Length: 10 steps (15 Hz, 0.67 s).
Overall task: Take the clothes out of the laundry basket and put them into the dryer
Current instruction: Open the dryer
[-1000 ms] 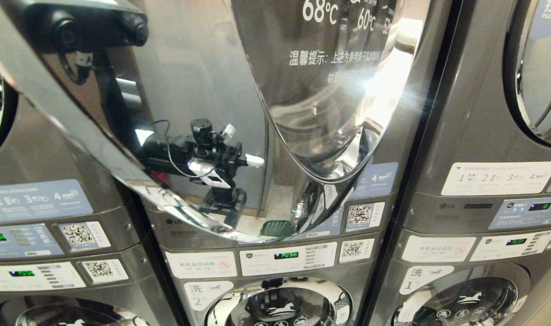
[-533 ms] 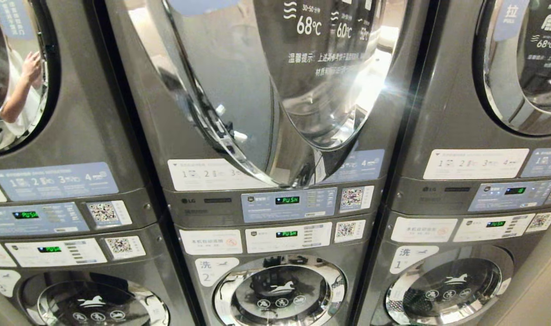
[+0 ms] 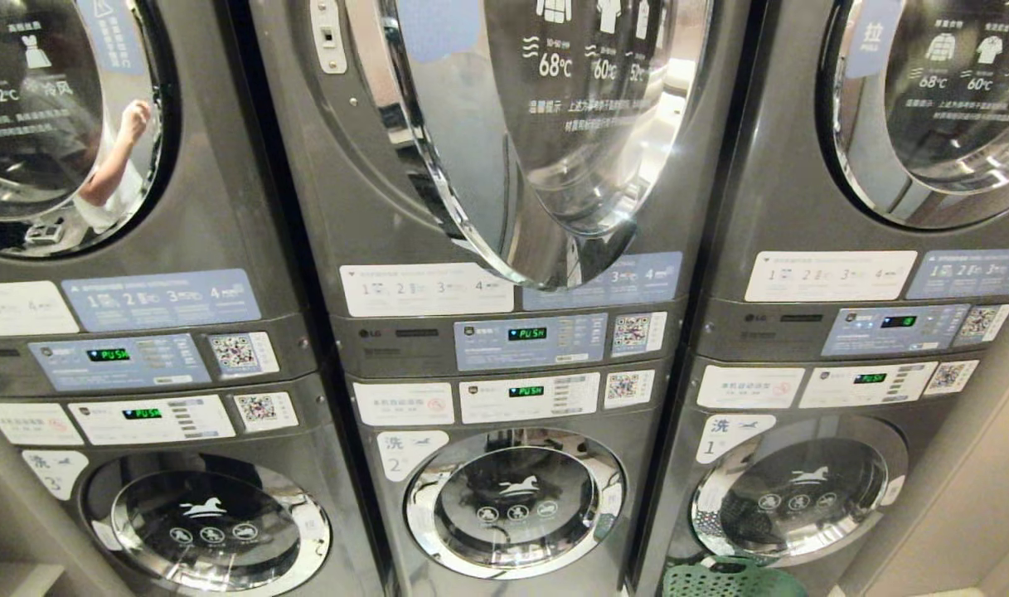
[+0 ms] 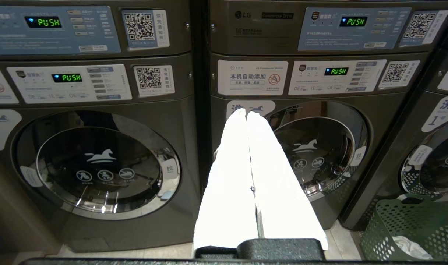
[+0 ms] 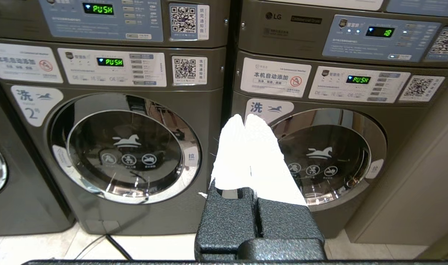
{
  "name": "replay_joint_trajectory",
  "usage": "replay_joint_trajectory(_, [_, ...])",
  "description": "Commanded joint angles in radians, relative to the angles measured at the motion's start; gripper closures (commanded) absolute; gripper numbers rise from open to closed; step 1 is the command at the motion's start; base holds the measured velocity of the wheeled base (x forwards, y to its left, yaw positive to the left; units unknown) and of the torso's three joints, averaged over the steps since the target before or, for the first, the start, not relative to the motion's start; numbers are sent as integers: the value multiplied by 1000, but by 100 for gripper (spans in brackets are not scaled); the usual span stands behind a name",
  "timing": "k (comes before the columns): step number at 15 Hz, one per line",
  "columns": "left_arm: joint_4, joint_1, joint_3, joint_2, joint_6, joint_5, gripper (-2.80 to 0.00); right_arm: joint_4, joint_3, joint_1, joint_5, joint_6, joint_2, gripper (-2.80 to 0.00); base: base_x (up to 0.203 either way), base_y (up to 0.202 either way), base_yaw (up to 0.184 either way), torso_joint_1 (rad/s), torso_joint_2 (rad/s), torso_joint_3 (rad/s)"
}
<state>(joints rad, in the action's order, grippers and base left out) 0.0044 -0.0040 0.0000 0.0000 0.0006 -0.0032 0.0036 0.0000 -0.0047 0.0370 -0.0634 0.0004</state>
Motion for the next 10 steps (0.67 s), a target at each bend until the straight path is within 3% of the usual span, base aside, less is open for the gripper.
replay_joint_trajectory(1, [0, -1, 0, 0, 1, 0, 0, 0, 0, 0, 0, -1, 0, 0, -97, 0, 3, -6, -7, -1])
replay_joint_trajectory(5, [4, -1, -3, 0, 13, -6, 0, 1, 0, 0, -2, -1, 0, 0, 0, 0, 0, 0, 0, 0])
replay_joint_trajectory(6, [0, -1, -8, 0, 51, -17, 0, 1, 0, 0, 0, -1, 0, 0, 0, 0, 0, 0, 0, 0])
replay_joint_trajectory(8, [11, 0, -119, 10, 72, -122, 0, 0, 0, 0, 0, -1, 0, 0, 0, 0, 0, 0, 0, 0])
replay_joint_trajectory(10, [42, -1, -276, 93, 74, -303, 0, 0, 0, 0, 1, -4, 0, 0, 0, 0, 0, 0, 0, 0])
